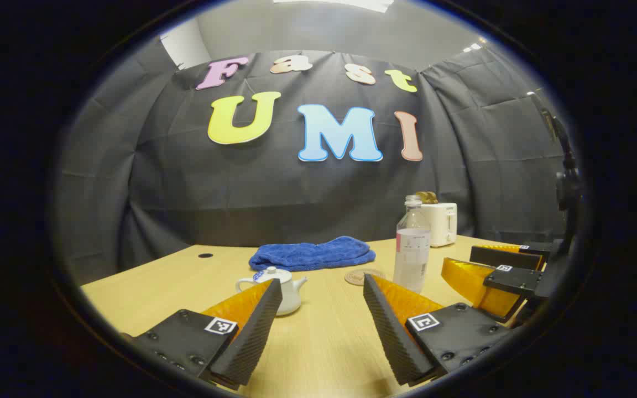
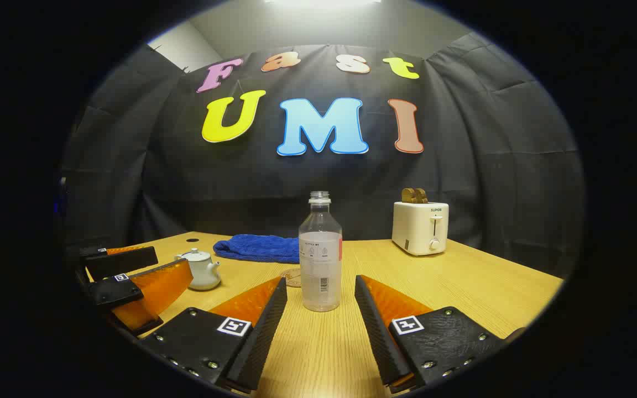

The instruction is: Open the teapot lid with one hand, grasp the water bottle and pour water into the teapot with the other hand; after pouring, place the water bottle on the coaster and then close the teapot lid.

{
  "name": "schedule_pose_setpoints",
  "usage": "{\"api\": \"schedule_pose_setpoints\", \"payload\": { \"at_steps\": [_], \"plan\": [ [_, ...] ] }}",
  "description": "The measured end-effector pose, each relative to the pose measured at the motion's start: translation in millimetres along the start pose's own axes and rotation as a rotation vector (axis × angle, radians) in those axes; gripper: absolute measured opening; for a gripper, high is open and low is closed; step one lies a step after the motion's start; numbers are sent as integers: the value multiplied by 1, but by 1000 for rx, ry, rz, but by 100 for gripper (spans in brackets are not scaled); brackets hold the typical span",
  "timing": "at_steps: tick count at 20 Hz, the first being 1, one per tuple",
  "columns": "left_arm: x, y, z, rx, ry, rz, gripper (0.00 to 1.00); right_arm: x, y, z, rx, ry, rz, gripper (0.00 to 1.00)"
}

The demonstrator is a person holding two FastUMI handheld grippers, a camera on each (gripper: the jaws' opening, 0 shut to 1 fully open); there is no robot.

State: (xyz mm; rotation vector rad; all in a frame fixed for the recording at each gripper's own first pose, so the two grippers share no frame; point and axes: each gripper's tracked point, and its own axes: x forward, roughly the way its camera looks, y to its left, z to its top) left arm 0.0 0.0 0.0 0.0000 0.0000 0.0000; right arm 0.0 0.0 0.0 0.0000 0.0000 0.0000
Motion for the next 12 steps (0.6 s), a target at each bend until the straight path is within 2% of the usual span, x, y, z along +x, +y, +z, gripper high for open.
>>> {"api": "schedule_pose_setpoints", "payload": {
  "at_steps": [12],
  "plan": [
    [0, 1, 0, 0, -1, 13, 100, 1, 0, -1, 0, -1, 0, 77]
  ]
}}
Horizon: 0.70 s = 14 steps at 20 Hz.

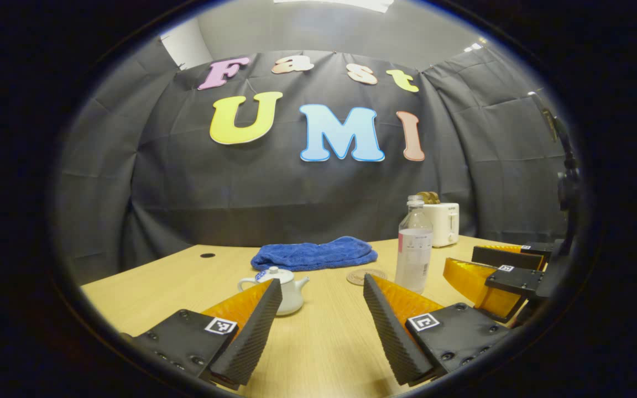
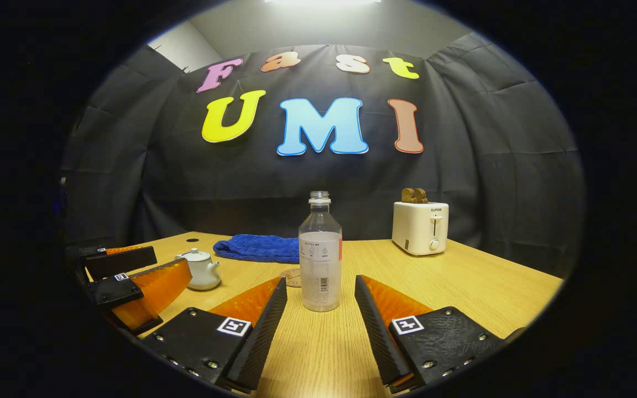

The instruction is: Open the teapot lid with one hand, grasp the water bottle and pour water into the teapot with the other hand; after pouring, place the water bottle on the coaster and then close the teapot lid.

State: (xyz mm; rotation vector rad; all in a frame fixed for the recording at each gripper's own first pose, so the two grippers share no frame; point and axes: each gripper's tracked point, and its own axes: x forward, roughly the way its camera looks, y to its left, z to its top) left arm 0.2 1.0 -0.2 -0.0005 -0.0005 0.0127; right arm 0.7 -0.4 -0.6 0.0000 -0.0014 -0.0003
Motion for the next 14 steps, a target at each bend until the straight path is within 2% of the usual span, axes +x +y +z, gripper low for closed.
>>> {"api": "schedule_pose_setpoints", "payload": {
  "at_steps": [9, 14],
  "plan": [
    [4, -3, -4, 0, 27, -24, 100, -1, 1, 0, 0, 1, 3, 77],
    [18, 15, -4, -42, 60, -5, 100, -1, 1, 1, 1, 2, 3, 77]
  ]
}}
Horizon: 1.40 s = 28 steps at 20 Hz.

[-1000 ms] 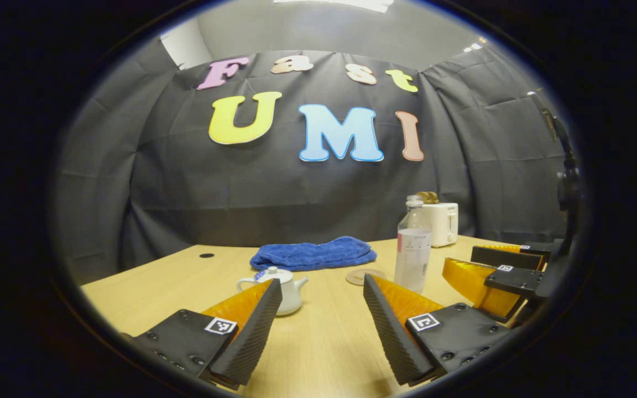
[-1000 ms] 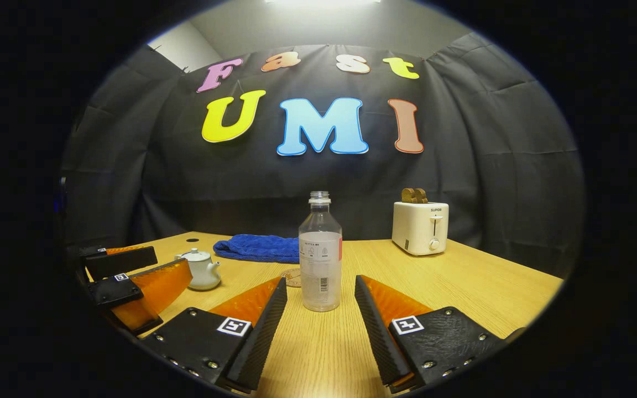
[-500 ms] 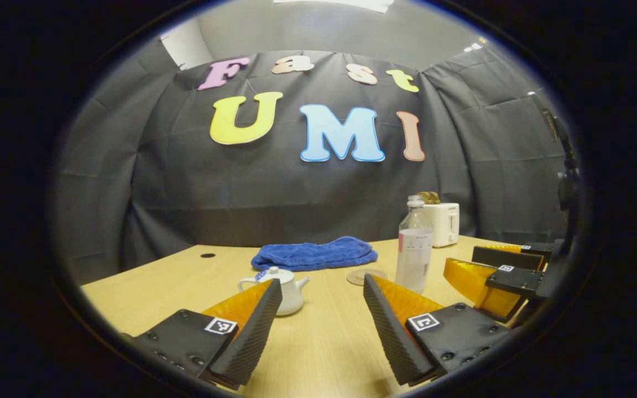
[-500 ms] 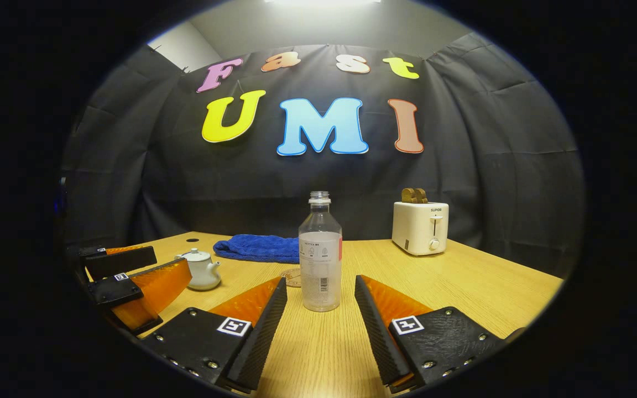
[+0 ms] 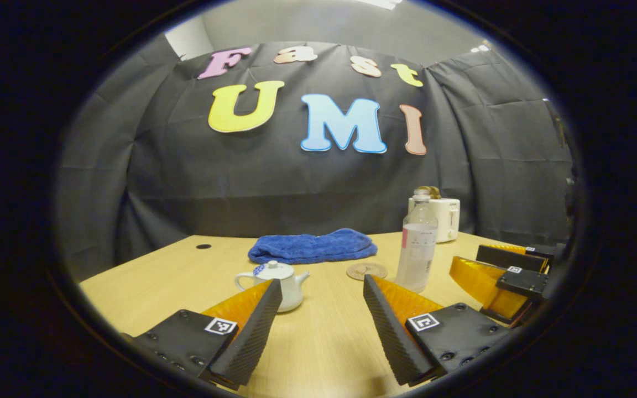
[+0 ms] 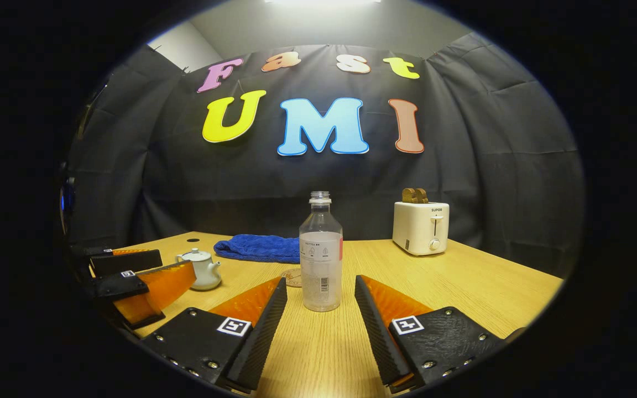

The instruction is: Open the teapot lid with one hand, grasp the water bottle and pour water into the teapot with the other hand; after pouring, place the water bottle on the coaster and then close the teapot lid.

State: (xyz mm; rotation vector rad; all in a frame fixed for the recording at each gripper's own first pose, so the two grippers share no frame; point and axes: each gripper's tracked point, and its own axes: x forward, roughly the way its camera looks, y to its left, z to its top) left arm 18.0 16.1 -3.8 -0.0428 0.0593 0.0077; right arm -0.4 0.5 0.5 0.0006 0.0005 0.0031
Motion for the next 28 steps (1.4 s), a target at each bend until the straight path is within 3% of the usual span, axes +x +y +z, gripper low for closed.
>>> {"api": "schedule_pose_setpoints", "payload": {
  "at_steps": [10, 24, 28],
  "plan": [
    [65, 50, 25, 4, 29, 65, 94, 0, 0, 0, 0, 0, 0, 77],
    [119, 68, -12, 54, 152, 71, 94, 1, 0, 0, 0, -1, 0, 77],
    [125, 69, -16, 49, 155, 72, 84, 1, 0, -1, 0, -1, -1, 77]
  ]
}}
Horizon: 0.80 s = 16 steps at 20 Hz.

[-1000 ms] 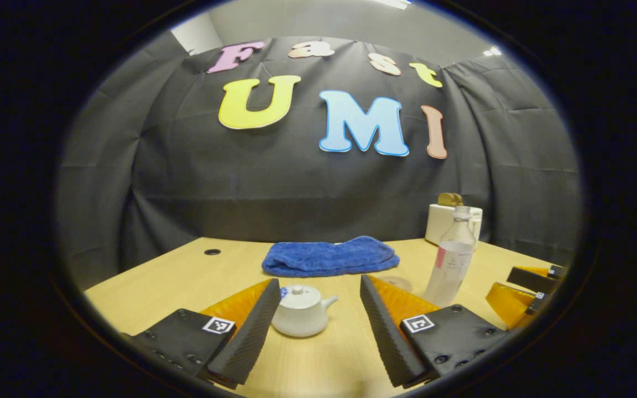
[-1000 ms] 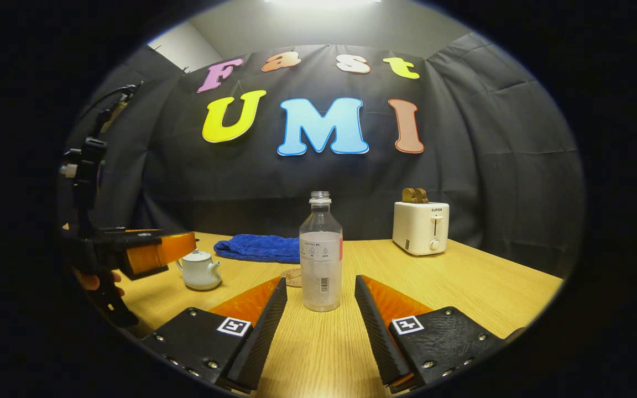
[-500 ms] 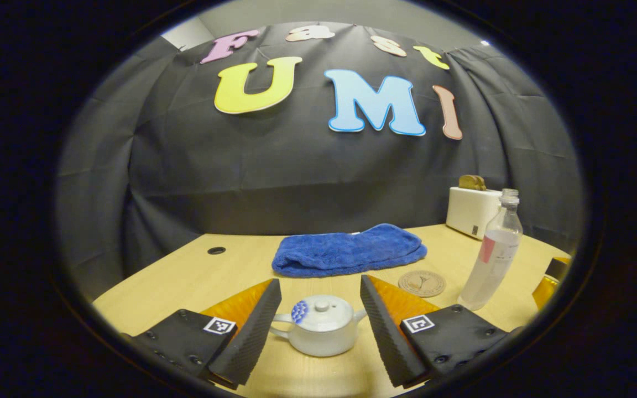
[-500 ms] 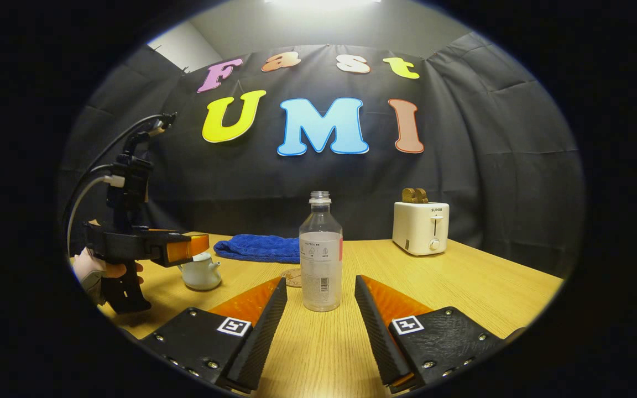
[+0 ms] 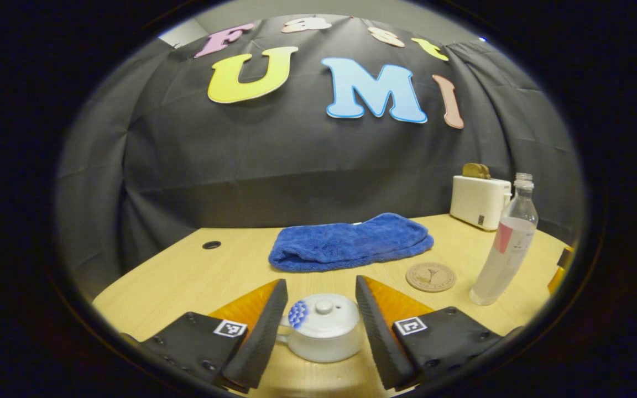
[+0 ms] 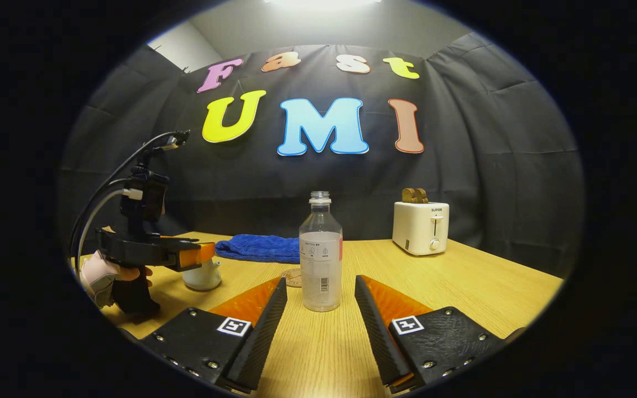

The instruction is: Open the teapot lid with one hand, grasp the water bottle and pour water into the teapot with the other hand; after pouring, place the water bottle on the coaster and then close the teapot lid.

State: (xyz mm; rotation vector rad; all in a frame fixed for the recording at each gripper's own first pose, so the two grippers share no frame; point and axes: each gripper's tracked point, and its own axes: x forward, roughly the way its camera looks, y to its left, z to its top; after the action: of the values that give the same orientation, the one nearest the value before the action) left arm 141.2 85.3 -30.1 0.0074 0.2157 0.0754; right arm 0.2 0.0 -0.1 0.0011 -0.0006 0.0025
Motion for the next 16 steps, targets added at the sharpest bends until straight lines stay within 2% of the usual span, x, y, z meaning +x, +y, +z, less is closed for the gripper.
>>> {"api": "schedule_pose_setpoints", "payload": {
  "at_steps": [1, 5, 7, 8, 11, 13, 14, 16],
  "plan": [
    [0, 0, -2, 2, 5, 1, 80, 0, 0, 0, 0, 0, 0, 77],
    [3, -1, -1, 8, 1, 3, 77, 0, 0, 0, 0, 0, 0, 77],
    [4, 1, 2, 12, -9, 12, 48, 0, 0, 0, 0, 0, 0, 77],
    [4, 0, 1, 11, -8, 9, 42, 0, 0, 0, 0, 0, 0, 77],
    [2, 1, 4, 17, -13, 9, 42, 1, 0, 0, 0, 0, 0, 77],
    [7, 0, 2, 37, -2, 26, 21, 1, 0, 0, 0, 0, 0, 77],
    [7, 0, 2, 51, 0, 26, 18, 1, 0, 0, 0, 0, 0, 77],
    [7, -1, 4, 48, 8, 21, 22, 1, 0, 0, -1, 0, 0, 78]
  ]
}}
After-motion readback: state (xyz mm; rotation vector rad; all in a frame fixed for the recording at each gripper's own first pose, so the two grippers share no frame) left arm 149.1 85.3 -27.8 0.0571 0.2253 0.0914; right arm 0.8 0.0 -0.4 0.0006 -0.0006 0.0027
